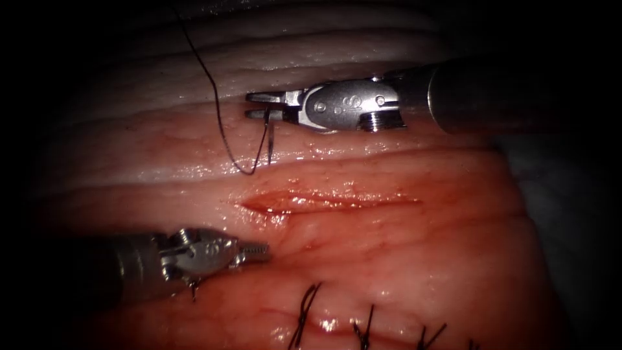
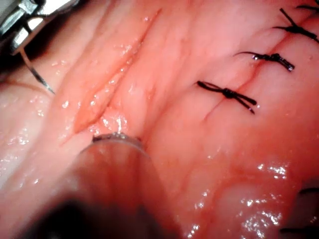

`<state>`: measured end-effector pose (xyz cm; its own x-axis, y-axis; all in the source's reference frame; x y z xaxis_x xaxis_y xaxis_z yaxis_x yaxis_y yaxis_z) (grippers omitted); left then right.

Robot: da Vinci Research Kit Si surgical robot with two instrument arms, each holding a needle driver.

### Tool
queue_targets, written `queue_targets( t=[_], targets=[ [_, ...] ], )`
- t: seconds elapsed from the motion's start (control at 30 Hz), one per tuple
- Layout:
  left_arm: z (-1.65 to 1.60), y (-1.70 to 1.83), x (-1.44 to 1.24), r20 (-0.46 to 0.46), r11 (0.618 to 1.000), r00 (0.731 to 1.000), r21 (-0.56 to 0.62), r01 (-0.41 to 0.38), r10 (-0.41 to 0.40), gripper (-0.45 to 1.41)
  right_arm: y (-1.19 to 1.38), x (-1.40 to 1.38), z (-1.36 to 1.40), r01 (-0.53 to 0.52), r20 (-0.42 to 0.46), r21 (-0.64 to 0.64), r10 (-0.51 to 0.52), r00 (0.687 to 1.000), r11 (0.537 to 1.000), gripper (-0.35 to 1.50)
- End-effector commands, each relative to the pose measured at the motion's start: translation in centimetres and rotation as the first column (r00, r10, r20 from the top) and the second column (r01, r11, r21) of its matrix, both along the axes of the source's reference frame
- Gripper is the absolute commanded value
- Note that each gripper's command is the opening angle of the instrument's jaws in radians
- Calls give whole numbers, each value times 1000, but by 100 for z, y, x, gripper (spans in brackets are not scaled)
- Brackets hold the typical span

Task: Wound Closure
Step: Pass needle through skin above incision with right grasper

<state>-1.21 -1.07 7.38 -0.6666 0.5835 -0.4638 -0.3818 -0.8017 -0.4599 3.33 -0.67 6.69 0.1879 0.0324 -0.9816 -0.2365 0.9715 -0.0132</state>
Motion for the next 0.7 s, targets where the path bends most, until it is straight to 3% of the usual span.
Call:
queue_targets(
  t=[0.03, 0.7],
  targets=[
    [5, -1, -5, 0, 1000, 1000, 2, -2, 2, -15, 2, 9, 6, 6, 5, -18, -6, 1000, 1000, -35],
    [-8, 1, -2, 10, 1000, 1000, 6, 8, -8, -15, -16, 17, 25, 72, 50, -116, -67, 997, 991, -35]
  ],
)
